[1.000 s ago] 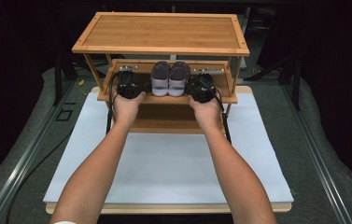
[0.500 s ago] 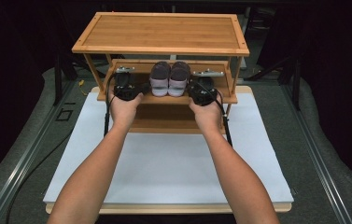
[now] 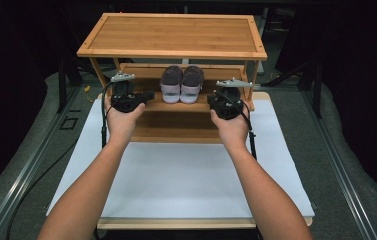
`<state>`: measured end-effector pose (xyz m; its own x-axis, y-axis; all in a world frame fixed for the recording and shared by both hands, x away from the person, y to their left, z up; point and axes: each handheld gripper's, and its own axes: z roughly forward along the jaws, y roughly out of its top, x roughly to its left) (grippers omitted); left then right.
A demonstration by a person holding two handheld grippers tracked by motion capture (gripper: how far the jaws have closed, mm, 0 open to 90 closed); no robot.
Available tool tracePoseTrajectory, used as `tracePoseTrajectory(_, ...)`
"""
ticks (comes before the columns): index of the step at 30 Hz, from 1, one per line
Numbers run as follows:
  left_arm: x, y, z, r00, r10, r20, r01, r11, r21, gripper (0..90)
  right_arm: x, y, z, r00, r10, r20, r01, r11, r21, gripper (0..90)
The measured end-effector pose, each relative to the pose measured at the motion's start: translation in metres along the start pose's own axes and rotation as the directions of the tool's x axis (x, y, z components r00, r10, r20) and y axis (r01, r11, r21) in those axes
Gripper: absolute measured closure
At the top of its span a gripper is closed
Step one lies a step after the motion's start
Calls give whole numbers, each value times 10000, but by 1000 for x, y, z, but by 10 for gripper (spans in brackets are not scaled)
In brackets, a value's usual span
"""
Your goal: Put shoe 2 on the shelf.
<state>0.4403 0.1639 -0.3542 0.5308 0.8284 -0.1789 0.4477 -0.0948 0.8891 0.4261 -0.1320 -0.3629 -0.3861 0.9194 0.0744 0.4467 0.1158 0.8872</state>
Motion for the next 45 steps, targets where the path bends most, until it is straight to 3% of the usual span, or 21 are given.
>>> tracePoseTrajectory(1,-1,-5,-10,9998,29,191,-26,9999,-143,900,1,-2,-4,10000,22,80,-22,10000,2,871)
tracePoseTrajectory(6,-5,-20,-29,9988,167,466,-155,9996,-248,900,2,-10,-21,9999,-60,-140,59,10000,-48,869)
tracePoseTrajectory(9,-5,-34,-34,9984,168,546,-159,9998,-155,898,4,-21,-31,9999,-77,-130,78,9999,81,866)
tracePoseTrajectory(12,-4,-49,-39,9975,-56,707,66,9999,-129,894,4,-35,-40,9987,-106,-498,117,9997,212,862)
tracePoseTrajectory(13,-4,-56,-40,9972,-120,742,131,9998,-135,893,6,-41,-42,9998,-112,-140,115,9996,253,861)
tracePoseTrajectory(14,-4,-61,-41,9969,-161,773,171,9998,-125,890,6,-47,-43,9992,-116,-387,128,9994,312,856)
tracePoseTrajectory(17,-2,-81,-42,9964,-287,796,290,9996,-26,879,7,-65,-47,9992,-307,-248,317,9986,433,857)
tracePoseTrajectory(19,-1,-95,-42,9971,-222,730,215,9997,113,870,7,-79,-47,9985,-255,-492,281,9982,528,857)
tracePoseTrajectory(24,-2,-132,-43,9976,50,691,-85,9987,510,826,7,-112,-50,9989,-66,-468,99,9974,711,852)
tracePoseTrajectory(27,-3,-150,-43,9965,251,793,-311,9967,751,759,6,-136,-54,9992,-4,-412,38,9966,828,843)
tracePoseTrajectory(30,-3,-160,-44,9962,431,758,-490,9958,774,691,5,-147,-56,9993,149,-330,-121,9965,831,841)
tracePoseTrajectory(31,-2,-171,-45,9962,524,693,-578,9953,782,670,2,-161,-56,9991,232,-344,-206,9970,741,836)
tracePoseTrajectory(33,0,-177,-45,9970,479,604,-532,9945,898,637,1,-172,-56,9997,104,-222,-87,9971,760,831)
tracePoseTrajectory(36,3,-184,-45,9980,403,489,-448,9945,944,595,-3,-181,-53,9972,139,-737,-78,9966,824,797)
tracePoseTrajectory(37,5,-186,-44,9983,416,397,-454,9941,981,589,-3,-183,-52,9981,23,-609,27,9965,830,793)
tracePoseTrajectory(38,6,-187,-43,9985,427,339,-460,9938,1014,570,-2,-185,-51,9998,-93,-159,107,9958,914,793)
tracePoseTrajectory(41,9,-193,-38,9993,284,239,-311,9921,1213,536,-5,-188,-48,9982,96,-584,-42,9958,913,768)
tracePoseTrajectory(42,9,-196,-36,9993,284,229,-312,9902,1360,531,-4,-189,-47,9997,97,-236,-73,9950,991,766)
tracePoseTrajectory(43,9,-197,-34,9992,281,277,-317,9894,1418,531,-7,-191,-45,9951,160,-981,-66,9954,956,759)
tracePoseTrajectory(44,9,-198,-32,9992,252,324,-299,9877,1535,531,-5,-191,-45,9997,76,-237,-49,9938,1113,750)
tracePoseTrajectory(45,8,-200,-30,9992,195,346,-248,9871,1581,532,-5,-193,-44,9997,72,-213,-47,9931,1168,739)
